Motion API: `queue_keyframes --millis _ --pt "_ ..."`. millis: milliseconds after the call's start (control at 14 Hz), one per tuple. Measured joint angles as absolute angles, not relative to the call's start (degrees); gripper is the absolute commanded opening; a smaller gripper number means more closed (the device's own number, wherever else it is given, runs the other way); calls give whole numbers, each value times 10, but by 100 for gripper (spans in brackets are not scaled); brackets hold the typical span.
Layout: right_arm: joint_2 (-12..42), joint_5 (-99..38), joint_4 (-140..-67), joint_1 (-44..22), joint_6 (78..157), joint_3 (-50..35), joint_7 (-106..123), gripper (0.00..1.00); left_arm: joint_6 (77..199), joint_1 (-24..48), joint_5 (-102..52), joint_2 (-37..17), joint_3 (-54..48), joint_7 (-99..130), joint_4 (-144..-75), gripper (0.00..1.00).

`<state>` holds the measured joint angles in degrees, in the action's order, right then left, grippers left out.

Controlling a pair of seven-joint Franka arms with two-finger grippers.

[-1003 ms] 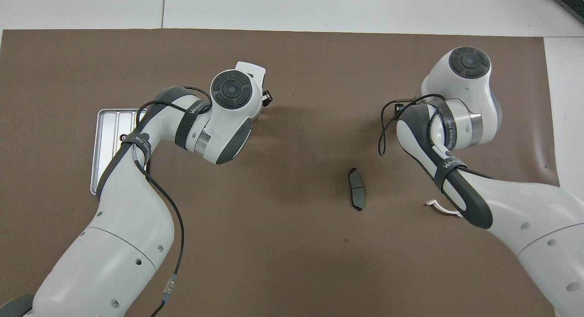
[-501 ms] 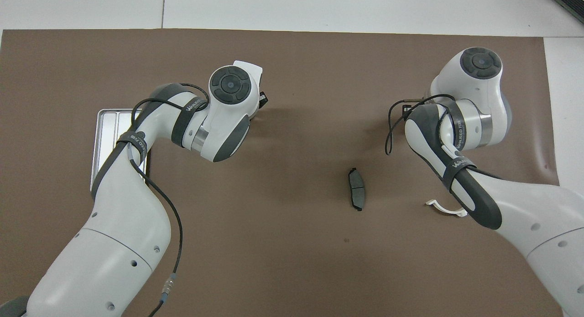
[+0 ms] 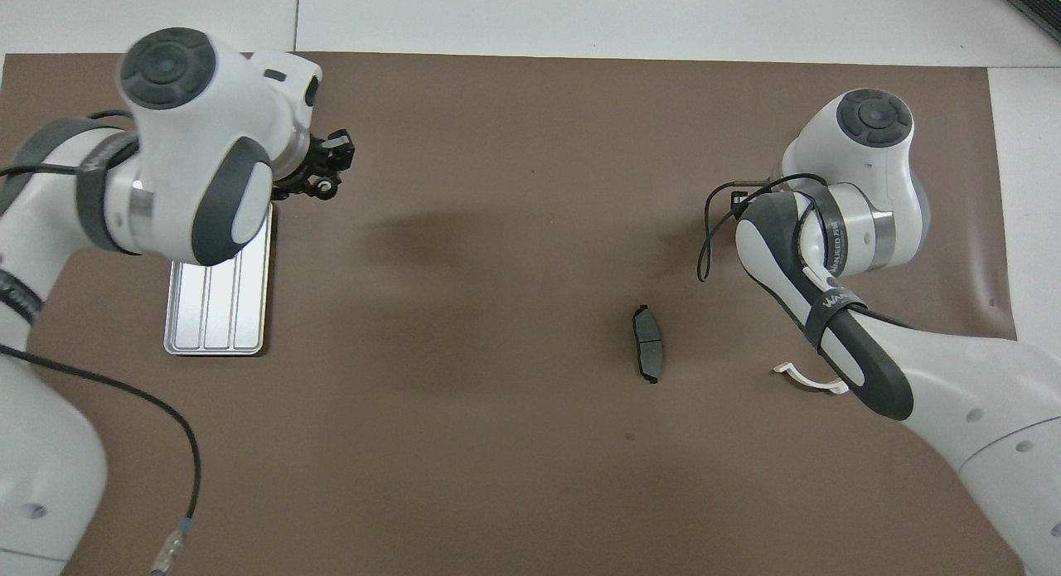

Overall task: Pick bearing gear from pile to tray
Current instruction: 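Lower the second gear onto the tray while the right gripper carries the third gear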

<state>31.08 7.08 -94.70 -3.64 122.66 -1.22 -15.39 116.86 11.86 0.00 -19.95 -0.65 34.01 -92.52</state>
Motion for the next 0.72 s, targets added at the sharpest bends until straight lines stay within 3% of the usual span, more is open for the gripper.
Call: queue_keyframes --millis 358,573,645,716 --pt "266 55 -928 -38 1239 -58 -154 7 1198 3 -42 -119 -5 130 -1091 0" --pt "254 48 -907 -76 1277 -81 -154 8 1317 -9 -43 -89 -7 93 -1219 0" --pt "255 48 -907 -95 1294 -81 -154 8 1349 -9 -44 -82 -10 81 -1256 1" --pt "257 48 -907 -114 1308 -82 -154 8 1370 -9 -44 -77 -11 65 -1284 11"
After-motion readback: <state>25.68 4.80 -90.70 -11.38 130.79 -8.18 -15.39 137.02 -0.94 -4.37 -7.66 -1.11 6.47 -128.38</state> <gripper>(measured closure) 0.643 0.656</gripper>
